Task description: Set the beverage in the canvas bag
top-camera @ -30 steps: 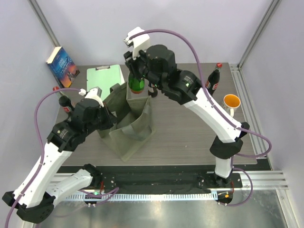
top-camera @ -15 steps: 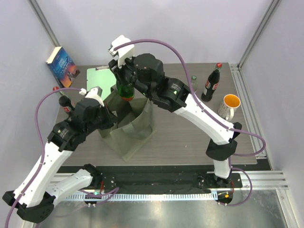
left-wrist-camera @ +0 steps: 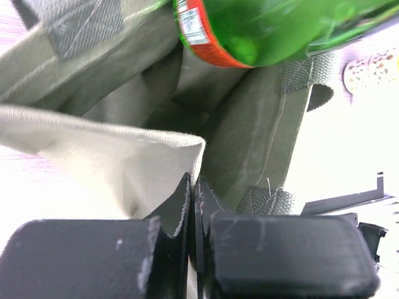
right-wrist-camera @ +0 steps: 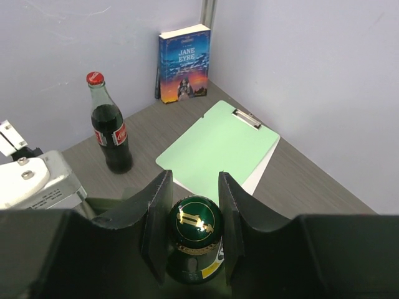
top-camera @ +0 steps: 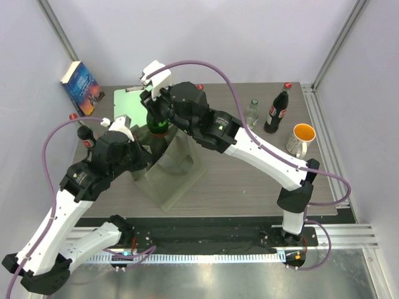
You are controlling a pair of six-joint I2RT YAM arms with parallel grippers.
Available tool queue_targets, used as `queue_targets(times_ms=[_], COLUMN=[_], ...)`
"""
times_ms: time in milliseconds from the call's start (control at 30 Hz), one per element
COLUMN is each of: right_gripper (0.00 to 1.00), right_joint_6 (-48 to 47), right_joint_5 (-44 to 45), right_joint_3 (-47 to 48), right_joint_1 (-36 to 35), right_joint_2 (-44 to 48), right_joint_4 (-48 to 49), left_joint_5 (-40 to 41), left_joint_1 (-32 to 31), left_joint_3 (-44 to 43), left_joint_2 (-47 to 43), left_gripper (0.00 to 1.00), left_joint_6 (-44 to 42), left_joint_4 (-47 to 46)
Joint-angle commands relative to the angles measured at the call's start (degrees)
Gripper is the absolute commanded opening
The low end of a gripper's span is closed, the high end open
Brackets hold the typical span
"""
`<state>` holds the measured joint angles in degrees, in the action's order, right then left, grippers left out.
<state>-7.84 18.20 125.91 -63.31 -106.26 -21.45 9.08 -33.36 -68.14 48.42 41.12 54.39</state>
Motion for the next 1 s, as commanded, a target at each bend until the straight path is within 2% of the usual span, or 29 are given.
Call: queue_targets(times_ms=[0, 300, 967], right_gripper=[0.01, 0.01, 0.01], right_joint_6=[1.6, 4.7, 6.9], right_joint_5=[-1.5, -5.6, -7.8], right_joint_3=[0.8, 7.5, 5.1], right_joint_1=[-0.2, -0.2, -0.2], right_joint_2=[3.4, 1.4, 1.7], right_joint_4=[5.2, 5.5, 6.3], left_joint_5=[0.8, 1.3, 1.8], left_joint_1=[-0.2, -0.2, -0.2], left_joint_3=[0.5, 0.9, 1.7], left_joint_2=[-1.4, -1.4, -2.3], left_gripper=[0.0, 0.0, 0.0], left_joint_6=[0.6, 0.7, 0.6], left_joint_4=[-1.4, -1.3, -0.9])
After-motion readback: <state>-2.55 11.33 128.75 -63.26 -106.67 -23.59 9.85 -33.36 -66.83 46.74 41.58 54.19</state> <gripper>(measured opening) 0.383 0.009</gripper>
